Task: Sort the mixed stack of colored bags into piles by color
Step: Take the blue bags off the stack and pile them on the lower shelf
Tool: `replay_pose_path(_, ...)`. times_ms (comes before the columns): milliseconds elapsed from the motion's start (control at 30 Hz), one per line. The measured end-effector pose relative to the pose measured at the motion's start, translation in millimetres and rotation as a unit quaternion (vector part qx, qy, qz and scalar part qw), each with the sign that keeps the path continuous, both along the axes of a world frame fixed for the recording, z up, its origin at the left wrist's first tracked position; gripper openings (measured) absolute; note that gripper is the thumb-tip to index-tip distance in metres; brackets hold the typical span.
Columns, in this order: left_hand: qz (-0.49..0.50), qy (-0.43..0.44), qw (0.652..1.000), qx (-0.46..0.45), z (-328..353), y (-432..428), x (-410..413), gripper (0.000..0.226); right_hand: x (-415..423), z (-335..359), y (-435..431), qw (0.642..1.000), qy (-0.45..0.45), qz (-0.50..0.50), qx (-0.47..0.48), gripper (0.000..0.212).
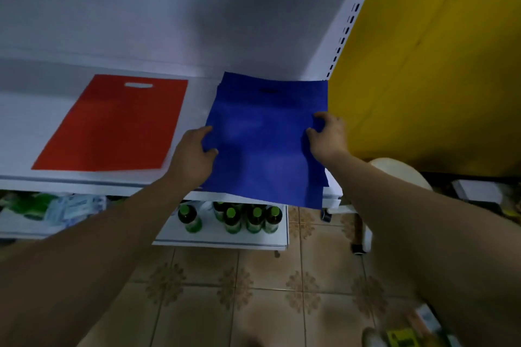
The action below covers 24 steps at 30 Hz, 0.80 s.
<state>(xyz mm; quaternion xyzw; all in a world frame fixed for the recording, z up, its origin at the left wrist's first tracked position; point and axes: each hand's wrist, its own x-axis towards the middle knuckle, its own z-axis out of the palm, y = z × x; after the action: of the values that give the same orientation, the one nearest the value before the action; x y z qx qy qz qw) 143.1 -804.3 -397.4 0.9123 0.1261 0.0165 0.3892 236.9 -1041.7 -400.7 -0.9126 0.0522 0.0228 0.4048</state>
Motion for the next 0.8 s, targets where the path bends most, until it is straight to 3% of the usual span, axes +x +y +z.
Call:
replay_pose_path(100, -0.007, 0.006, 1.0, 0.006, -13.8, 0.6, 10.4, 0.063, 16.7, -10.8, 3.8, 0.999, -0.014, 0.016, -0.032, 0.049)
replay_pose_path(267, -0.126, 0.142, 0.979, 0.08, -36.5, 3.6, 1.9, 0.104, 25.0, -33.3, 5.6, 0.983, 0.058, 0.07, -0.158, 0.082)
replay_pose_path(367, -0.173, 0.148, 0.963, 0.141, -42.5, 2.4, -1.6, 0.101, 20.8, -41.3, 4.3, 0.979, 0.076, 0.073, -0.176, 0.082)
replay_pose_path(500, -0.147, 0.114, 0.971, 0.151, -46.3, 0.1, 2.3, 0.089, 19.9, -47.0, 1.9, 0.98, 0.066, 0.087, -0.167, 0.073)
replay_pose_path(600, -0.141, 0.118, 0.969, 0.165, -47.2, -3.0, 4.9, 0.091, 24.4, -50.5, 1.7, 0.982, 0.044, 0.082, -0.162, 0.065)
replay_pose_path(800, -0.153, 0.151, 0.96, 0.18, -43.2, -7.8, 6.2, 0.097, 24.5, -51.9, 2.2, 0.969, 0.062, 0.125, -0.202, 0.071)
